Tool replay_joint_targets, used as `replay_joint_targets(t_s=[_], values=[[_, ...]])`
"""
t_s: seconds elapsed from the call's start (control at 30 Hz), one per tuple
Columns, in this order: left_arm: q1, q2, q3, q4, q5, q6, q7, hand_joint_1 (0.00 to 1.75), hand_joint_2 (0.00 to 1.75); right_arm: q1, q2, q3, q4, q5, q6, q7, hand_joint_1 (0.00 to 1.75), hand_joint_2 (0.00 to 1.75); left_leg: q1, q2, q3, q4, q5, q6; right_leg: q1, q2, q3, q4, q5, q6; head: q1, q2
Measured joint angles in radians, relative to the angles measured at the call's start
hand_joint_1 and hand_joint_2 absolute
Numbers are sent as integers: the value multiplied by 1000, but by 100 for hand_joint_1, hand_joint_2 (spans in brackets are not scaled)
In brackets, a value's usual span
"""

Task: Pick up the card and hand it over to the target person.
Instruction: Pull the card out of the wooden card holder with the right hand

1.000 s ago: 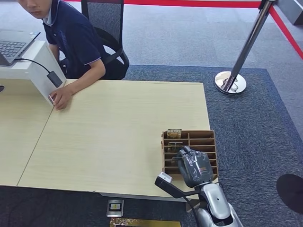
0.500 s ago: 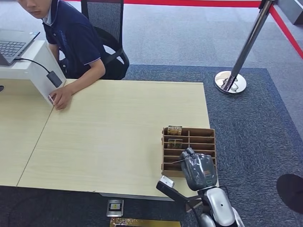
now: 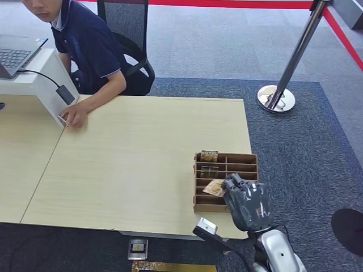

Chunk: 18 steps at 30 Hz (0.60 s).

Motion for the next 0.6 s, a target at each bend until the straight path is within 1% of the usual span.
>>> replay_joint_targets(t_s=[0.17, 0.4, 0.47, 0.6], values=[[0, -3, 3, 0, 1, 4, 4, 0, 0, -116, 24, 40, 83, -42, 27, -2, 175, 175, 0, 3, 0, 0, 0, 0, 0, 3, -1, 0, 1, 0, 0, 0], [-1, -4, 4, 0, 0, 9, 15, 0, 0, -211, 56, 63, 184, -86, 31, 10, 175, 175, 0, 1, 1, -1, 0, 0, 0, 1, 1, -1, 1, 0, 0, 0], [-1, -5, 2, 0, -3, 12, 21, 0, 0, -275, 82, 83, 258, -117, 28, 15, 175, 175, 0, 3, 1, -1, 0, 0, 0, 3, 1, 0, 1, 0, 0, 0], [-4, -8, 1, 1, -4, 16, 20, 0, 0, -408, 162, 116, 422, -151, 32, 41, 175, 175, 0, 4, 1, -1, 0, 0, 0, 4, 0, 0, 2, 0, 0, 0]])
